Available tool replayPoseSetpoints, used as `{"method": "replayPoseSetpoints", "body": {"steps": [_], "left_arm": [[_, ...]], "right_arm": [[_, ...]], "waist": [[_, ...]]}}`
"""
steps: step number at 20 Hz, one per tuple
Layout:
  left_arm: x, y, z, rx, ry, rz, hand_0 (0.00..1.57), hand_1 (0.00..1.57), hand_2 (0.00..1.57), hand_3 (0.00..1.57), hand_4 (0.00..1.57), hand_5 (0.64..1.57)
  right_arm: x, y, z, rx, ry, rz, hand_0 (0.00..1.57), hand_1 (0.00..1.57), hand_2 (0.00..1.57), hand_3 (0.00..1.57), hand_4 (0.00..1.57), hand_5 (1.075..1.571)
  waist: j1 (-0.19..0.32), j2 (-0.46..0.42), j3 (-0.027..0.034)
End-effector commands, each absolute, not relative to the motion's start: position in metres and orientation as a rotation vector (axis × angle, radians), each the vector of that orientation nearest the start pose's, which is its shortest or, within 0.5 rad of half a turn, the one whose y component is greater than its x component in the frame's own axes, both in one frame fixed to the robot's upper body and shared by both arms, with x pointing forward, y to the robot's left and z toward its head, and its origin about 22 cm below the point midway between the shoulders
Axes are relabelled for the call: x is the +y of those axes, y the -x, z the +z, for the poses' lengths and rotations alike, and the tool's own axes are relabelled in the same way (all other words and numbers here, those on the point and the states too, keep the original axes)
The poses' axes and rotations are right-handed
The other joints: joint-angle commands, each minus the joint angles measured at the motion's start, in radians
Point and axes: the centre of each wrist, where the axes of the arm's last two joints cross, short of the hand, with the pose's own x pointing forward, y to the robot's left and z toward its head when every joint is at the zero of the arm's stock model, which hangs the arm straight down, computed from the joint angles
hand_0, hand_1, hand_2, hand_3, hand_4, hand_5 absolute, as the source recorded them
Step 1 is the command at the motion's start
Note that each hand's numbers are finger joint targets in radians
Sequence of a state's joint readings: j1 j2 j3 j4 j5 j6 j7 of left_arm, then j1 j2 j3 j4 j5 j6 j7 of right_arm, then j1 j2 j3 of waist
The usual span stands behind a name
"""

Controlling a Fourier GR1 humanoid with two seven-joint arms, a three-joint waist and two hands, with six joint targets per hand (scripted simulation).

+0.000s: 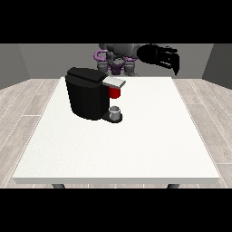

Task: Insert the coffee pod into the coffee machine and close the lid

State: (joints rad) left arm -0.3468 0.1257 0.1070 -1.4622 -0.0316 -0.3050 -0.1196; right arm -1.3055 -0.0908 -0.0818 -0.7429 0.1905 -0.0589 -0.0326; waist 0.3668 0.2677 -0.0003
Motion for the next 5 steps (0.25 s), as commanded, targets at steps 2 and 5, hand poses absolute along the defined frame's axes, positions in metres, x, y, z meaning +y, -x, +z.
{"method": "replayPoseSetpoints", "body": {"steps": [2,5], "left_arm": [[0.235,-0.3,0.038,-1.79,0.131,-0.347,0.0,0.0,0.0,0.0,0.27,1.571],[0.277,-0.307,0.021,-1.699,0.125,-0.324,0.0,0.0,0.0,0.0,0.27,1.571]], "right_arm": [[-0.062,-0.434,0.199,-1.998,-0.062,0.55,0.0,0.0,0.0,0.0,0.18,1.571],[-0.064,-0.419,0.157,-1.943,-0.123,0.536,0.0,0.0,0.0,0.0,0.26,1.571]], "waist": [[-0.049,-0.089,0.0002],[-0.074,-0.167,-0.0001]]}}
